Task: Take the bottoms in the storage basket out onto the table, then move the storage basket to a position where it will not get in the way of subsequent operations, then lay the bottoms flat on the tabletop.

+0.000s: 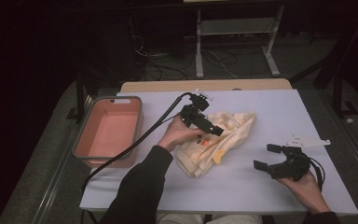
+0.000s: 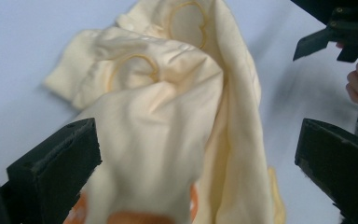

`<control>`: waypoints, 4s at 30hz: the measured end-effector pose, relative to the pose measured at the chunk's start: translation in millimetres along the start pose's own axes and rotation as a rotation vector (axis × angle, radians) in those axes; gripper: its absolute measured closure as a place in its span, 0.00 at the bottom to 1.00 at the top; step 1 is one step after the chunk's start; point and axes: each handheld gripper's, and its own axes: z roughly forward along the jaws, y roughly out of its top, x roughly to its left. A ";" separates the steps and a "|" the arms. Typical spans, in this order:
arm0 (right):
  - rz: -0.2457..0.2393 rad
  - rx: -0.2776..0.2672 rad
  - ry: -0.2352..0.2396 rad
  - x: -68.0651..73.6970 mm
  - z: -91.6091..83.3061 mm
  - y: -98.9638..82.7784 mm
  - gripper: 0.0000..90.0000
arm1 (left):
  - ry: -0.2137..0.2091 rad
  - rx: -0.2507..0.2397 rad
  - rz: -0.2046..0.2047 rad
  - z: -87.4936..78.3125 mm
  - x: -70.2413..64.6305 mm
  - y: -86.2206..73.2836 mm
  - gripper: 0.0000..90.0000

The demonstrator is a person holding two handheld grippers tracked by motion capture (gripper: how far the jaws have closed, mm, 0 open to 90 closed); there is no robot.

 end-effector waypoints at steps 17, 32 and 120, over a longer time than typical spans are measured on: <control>0.000 -0.019 -0.013 -9.0 1.6 25.1 0.00 | 0.012 -0.138 -0.037 -40.2 17.8 -33.5 0.00; -0.034 0.000 0.011 -9.2 16.9 42.4 0.00 | 0.010 -0.158 -0.073 -39.2 26.5 -65.8 0.00; 0.102 0.306 0.107 -10.5 49.6 27.7 0.91 | 0.227 0.023 -0.091 -0.3 59.5 -48.2 0.82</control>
